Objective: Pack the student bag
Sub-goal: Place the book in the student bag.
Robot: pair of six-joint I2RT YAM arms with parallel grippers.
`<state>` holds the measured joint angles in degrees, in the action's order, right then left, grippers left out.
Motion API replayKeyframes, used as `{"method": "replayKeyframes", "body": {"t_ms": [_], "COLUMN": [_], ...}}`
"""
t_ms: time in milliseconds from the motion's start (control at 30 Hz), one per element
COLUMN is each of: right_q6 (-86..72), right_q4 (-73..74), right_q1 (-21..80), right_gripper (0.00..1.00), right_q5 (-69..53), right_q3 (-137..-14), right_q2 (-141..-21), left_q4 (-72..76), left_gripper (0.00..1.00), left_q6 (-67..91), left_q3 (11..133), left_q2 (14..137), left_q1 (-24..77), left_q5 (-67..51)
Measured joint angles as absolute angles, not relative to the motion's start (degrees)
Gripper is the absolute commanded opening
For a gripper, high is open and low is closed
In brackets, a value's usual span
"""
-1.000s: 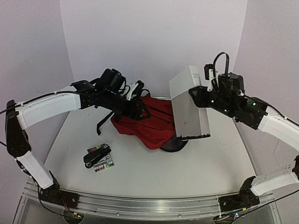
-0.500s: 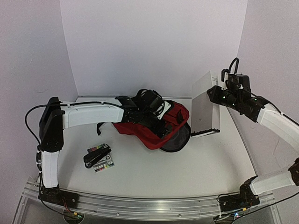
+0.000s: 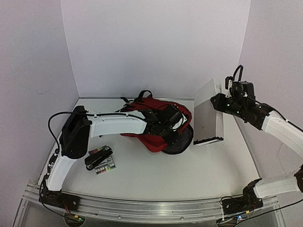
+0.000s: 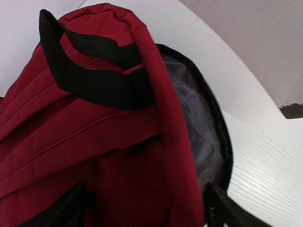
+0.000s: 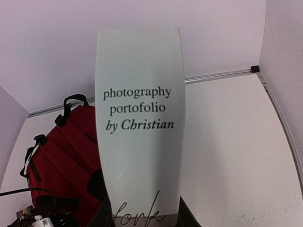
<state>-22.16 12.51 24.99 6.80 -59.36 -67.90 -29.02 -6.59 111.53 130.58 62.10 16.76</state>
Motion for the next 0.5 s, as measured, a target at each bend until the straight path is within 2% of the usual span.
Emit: {"method": "replayKeyframes", "body": {"t_ms": [167,500], "right_q6": [-23.5,-26.7], "right_q4": [12.7,16.3], "right_q1": [25.0,25.0], "right_gripper": [0.09,0.07], "right_q5": [5.3,-5.3], "right_q3": [-58.9,-58.9], "right_q2": [-66.4,-59.1], "left_q4": [-28.2,-24.2], "left_gripper": [0.03,0.00], "left_q6": [-6.6,-4.8], "left_q3": [111.7,100.8], "left_q2": [130.9,116.3], "left_q1": [62.1,61.3], "left_q5": [22.4,27.1]}}
